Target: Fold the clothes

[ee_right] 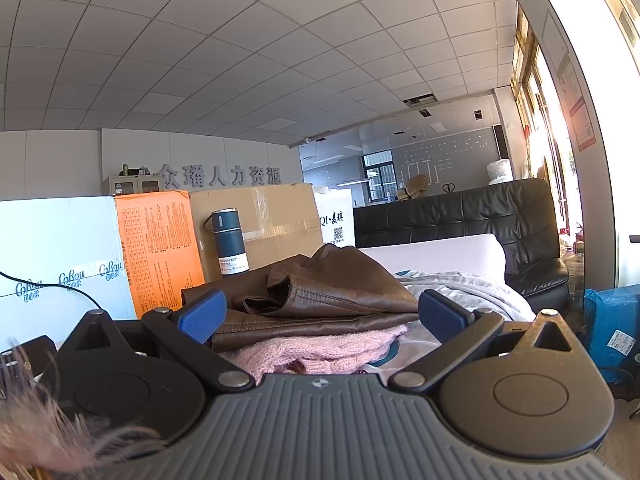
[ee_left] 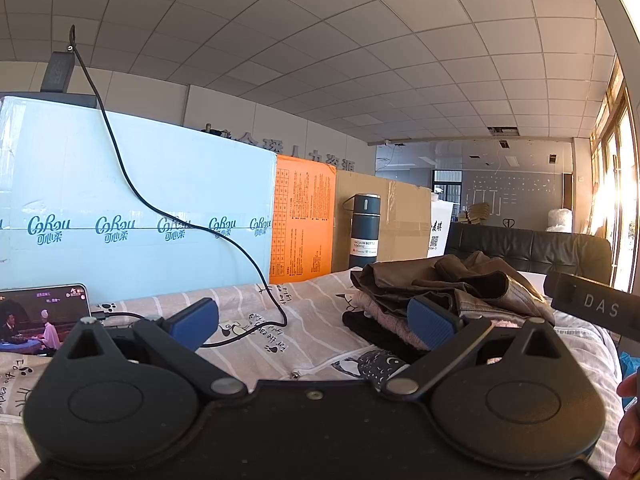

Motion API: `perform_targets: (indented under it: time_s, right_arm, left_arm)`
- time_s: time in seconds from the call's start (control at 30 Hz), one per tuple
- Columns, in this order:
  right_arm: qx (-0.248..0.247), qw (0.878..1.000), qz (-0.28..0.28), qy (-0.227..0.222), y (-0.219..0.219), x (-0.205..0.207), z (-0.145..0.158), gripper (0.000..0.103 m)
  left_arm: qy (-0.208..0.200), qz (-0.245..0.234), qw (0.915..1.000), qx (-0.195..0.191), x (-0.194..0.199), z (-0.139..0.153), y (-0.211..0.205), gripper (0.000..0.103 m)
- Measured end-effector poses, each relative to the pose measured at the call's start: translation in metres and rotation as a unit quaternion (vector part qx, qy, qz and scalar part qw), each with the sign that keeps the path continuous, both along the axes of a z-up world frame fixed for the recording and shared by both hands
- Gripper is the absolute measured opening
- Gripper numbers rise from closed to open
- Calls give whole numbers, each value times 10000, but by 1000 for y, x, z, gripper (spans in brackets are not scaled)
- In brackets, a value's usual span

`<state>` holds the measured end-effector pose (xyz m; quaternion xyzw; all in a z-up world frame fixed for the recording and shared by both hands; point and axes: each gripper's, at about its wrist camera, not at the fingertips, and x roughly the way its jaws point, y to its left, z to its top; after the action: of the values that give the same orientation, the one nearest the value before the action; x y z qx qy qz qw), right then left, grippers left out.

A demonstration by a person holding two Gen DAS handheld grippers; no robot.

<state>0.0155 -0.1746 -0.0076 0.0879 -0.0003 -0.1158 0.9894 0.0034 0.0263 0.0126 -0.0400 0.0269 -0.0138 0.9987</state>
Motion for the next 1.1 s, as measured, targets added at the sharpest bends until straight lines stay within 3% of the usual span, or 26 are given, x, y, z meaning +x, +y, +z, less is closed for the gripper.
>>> perform_targets:
  time_s: [1.1]
  right_arm:
    - [-99, 9995, -31, 289, 0, 0, 0, 103]
  left_arm:
    - [14, 246, 9997, -10, 0, 1, 2, 103]
